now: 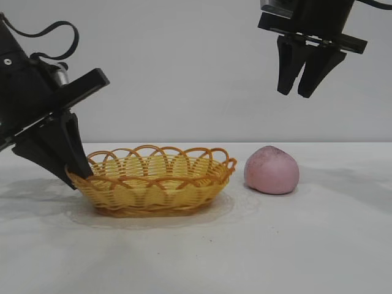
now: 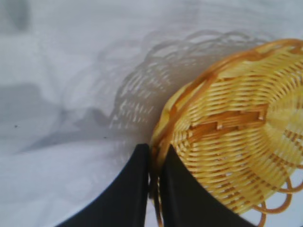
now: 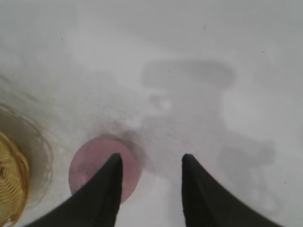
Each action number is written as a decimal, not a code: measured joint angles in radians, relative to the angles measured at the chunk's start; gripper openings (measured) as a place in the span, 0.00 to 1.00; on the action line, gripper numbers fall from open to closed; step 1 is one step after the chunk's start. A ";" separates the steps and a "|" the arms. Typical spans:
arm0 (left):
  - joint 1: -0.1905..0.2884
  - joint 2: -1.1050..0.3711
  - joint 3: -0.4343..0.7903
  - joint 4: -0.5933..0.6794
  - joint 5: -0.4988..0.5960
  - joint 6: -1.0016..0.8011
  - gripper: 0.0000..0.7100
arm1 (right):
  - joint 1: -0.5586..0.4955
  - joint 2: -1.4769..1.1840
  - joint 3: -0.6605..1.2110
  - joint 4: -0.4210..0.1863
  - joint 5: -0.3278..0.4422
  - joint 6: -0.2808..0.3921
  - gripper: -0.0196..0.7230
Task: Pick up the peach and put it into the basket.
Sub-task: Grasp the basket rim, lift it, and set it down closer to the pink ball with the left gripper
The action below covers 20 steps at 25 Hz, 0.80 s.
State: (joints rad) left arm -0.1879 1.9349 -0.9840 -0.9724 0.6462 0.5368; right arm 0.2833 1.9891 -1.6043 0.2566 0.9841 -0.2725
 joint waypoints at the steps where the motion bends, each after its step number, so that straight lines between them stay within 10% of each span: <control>1: -0.002 0.000 0.000 -0.002 0.002 0.008 0.00 | 0.000 0.000 0.000 0.000 0.000 0.000 0.36; 6: -0.009 0.000 0.001 -0.004 0.007 0.019 0.00 | 0.000 0.000 0.000 0.002 -0.002 0.000 0.36; 14: -0.009 -0.009 0.001 -0.004 0.015 0.019 0.52 | 0.000 0.000 0.000 0.002 -0.002 0.000 0.36; 20: 0.015 -0.087 0.002 0.028 0.024 0.017 0.54 | 0.000 0.000 0.000 0.002 -0.002 0.000 0.36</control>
State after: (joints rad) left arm -0.1729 1.8480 -0.9817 -0.9448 0.6701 0.5533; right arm 0.2833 1.9891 -1.6043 0.2589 0.9823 -0.2725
